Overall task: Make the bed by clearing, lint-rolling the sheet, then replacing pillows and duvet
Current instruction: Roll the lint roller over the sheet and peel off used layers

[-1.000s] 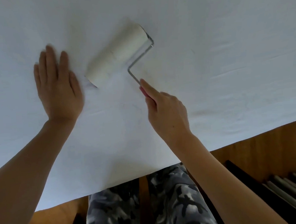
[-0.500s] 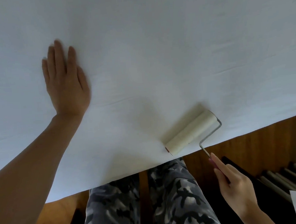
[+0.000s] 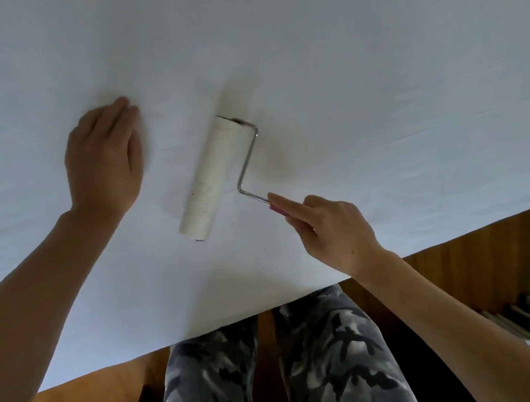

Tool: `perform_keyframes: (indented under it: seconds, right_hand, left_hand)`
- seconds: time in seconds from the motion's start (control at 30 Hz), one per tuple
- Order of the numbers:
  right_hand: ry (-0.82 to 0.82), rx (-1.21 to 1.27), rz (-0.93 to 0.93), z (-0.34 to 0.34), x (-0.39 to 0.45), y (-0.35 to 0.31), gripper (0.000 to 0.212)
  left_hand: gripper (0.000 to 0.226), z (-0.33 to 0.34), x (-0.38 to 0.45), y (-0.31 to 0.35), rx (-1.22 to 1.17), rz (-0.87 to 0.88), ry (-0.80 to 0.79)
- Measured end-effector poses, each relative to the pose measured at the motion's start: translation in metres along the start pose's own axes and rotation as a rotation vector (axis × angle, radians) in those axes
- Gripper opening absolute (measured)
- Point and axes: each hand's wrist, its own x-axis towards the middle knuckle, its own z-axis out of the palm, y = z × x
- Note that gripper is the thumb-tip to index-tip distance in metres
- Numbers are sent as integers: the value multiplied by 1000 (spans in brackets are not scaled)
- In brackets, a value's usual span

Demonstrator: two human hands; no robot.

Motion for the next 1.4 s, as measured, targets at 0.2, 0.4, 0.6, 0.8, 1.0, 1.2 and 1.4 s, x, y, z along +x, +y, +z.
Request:
perform_keyframes:
  seconds: [0.2, 0.4, 0.6, 0.8, 1.0, 1.2, 1.4]
  right_hand:
    - [-125, -105, -16, 4, 55, -18, 44]
    - [-45, -45, -44, 7, -12, 52, 42]
    - [-170, -5, 34, -26, -128, 161, 53]
    - [-409, 81, 226, -73, -213, 243, 47]
    - [-253, 156, 209, -98, -231, 285, 47]
    - [153, 136, 82, -106, -127, 275, 40]
    - [151, 183, 176, -114, 15, 222, 41]
  left_hand:
    - [40, 14, -23, 5, 71, -59, 4]
    - [44, 20, -36, 18, 104, -154, -13]
    - [48, 30, -45, 64, 114, -263, -11]
    - [47, 58, -41, 163, 66, -248, -25]
    - [49, 85, -12, 274, -25, -256, -61]
    - [49, 101, 31, 309, 19, -346, -2]
    - [49, 122, 24, 288, 70, -402, 19]
